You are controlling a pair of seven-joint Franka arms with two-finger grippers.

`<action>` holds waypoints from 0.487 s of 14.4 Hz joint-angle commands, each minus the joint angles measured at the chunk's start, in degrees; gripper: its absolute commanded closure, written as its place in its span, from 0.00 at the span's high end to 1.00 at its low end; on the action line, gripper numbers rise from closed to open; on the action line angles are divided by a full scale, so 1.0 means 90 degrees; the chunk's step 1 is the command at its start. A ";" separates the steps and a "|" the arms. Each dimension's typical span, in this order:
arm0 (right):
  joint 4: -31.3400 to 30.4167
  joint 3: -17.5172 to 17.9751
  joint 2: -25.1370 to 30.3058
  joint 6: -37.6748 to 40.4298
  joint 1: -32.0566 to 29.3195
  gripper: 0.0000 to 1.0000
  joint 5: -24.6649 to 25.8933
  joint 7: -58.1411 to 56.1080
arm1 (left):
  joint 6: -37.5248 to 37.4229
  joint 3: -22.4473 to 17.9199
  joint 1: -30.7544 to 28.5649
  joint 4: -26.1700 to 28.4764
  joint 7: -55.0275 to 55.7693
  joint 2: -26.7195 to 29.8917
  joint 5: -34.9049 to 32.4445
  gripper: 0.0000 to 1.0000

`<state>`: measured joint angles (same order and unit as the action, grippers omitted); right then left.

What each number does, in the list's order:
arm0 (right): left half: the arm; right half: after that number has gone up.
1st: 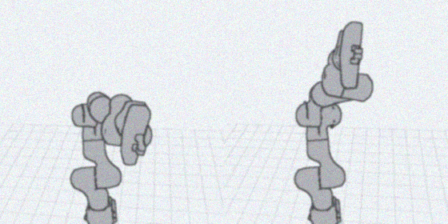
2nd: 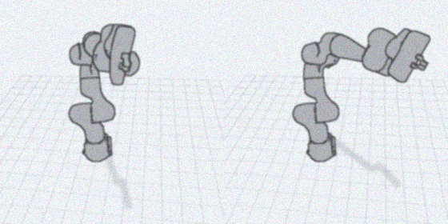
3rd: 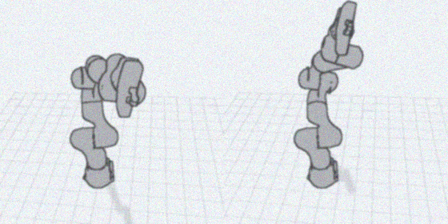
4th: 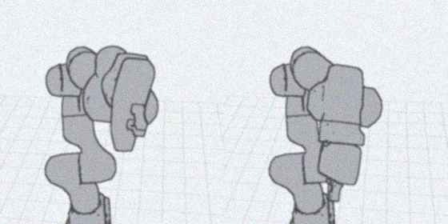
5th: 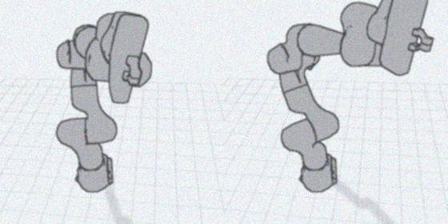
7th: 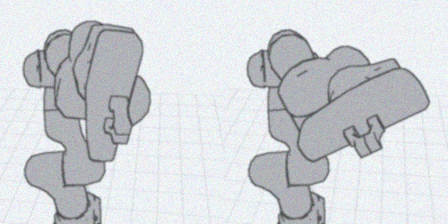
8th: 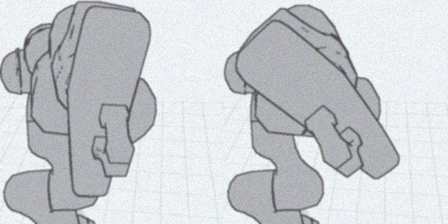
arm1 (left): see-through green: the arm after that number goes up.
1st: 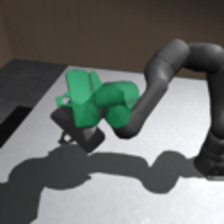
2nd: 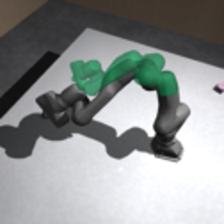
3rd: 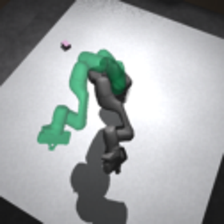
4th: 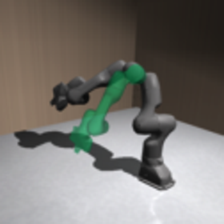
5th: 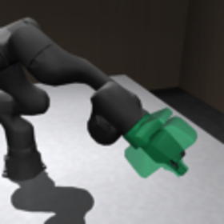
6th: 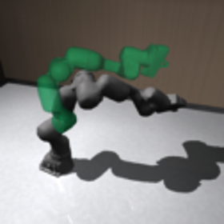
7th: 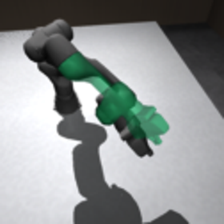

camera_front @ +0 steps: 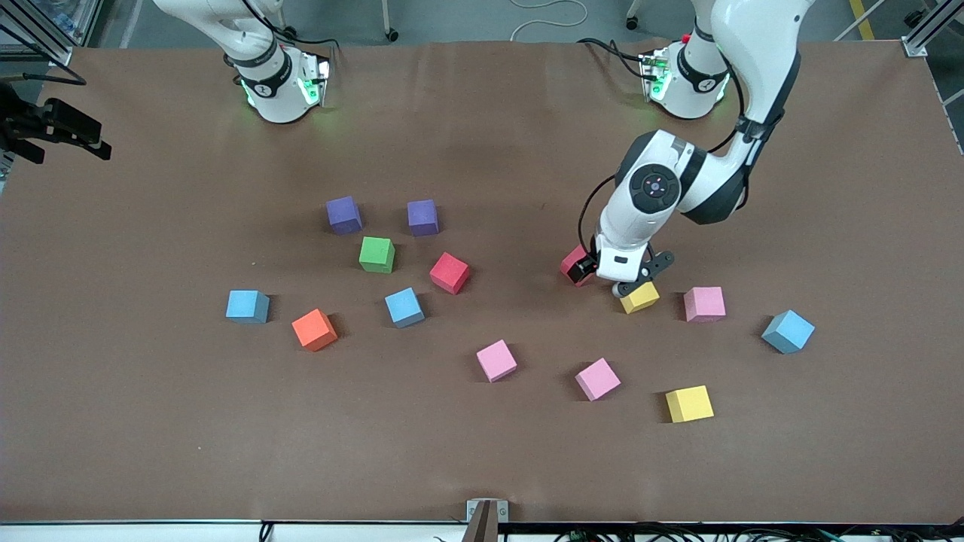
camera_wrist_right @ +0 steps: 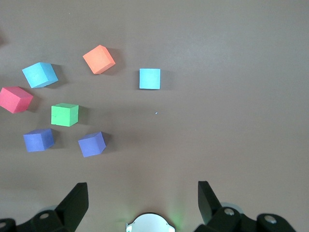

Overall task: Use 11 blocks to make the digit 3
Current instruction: 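Reach the left gripper down to the red cube and grasp it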

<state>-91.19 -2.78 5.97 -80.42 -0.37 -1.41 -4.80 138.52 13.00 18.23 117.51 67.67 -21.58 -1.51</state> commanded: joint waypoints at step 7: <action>-0.0053 0.0016 0.0089 -0.0117 -0.0066 1.00 -0.0059 -0.0366 | 0.0097 -0.0028 0.0132 0.0117 0.0558 -0.0366 0.0031 1.00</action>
<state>-91.16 -2.78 5.97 -81.83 -0.37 -1.41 -7.26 140.13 12.86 19.20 117.80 71.86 -25.70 -1.51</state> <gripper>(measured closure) 0.000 0.000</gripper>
